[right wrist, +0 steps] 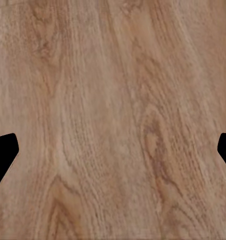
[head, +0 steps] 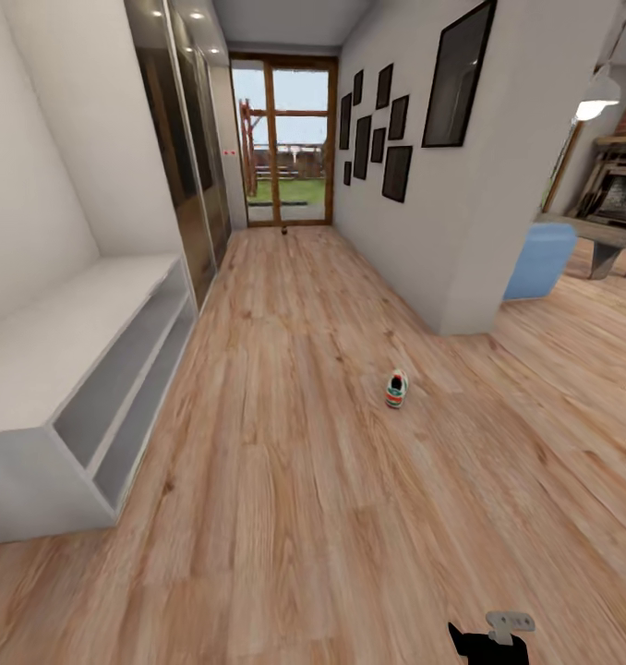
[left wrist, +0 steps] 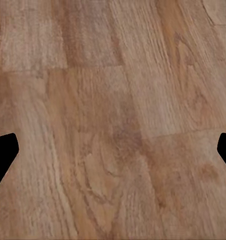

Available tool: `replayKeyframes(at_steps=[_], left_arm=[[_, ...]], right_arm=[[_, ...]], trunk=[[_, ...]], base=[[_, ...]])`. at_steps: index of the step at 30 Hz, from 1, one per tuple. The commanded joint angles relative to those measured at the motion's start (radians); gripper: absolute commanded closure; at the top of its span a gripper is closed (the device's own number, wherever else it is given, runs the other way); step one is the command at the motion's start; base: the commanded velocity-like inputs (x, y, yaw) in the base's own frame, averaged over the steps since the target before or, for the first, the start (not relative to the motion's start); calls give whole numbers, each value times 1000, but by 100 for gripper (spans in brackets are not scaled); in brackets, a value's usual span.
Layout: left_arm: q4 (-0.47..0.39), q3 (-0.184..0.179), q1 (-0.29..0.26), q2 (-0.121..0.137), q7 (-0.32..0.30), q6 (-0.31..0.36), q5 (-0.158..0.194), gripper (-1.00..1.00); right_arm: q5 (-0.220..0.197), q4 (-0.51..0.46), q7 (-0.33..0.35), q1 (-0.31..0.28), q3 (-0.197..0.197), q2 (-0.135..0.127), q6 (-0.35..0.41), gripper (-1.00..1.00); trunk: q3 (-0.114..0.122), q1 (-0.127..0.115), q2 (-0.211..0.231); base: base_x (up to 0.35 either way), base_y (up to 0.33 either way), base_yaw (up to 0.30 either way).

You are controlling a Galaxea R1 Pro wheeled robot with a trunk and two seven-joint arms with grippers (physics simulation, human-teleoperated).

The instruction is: Pick up the two gym shoes and the two sandals from the corridor floor and place them onto the hallstand (shoe rack) in the corridor, making sure they are on the rack and not on the floor. Arrange them so the two gym shoes are next to each other and the two sandals are next to each other.

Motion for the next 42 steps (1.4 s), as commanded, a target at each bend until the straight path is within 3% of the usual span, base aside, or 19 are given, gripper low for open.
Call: replayKeyframes(at_steps=[1, 18, 42], left_arm=[[1, 3, -1, 0, -10, 3, 10, -100], [1, 3, -1, 0, -10, 3, 10, -100], [1, 1, -1, 0, -10, 3, 11, -100]], right_arm=[[-11, 2, 4, -1, 8, 0, -4, -100], [-12, 2, 3, -1, 8, -1, -4, -100], [-12, 2, 2, -1, 7, -7, -4, -100]], trunk=[[-1, 0, 0], [-1, 0, 0], [-1, 0, 0]], base=[[311, 191, -265], [315, 148, -245], [331, 88, -16]])
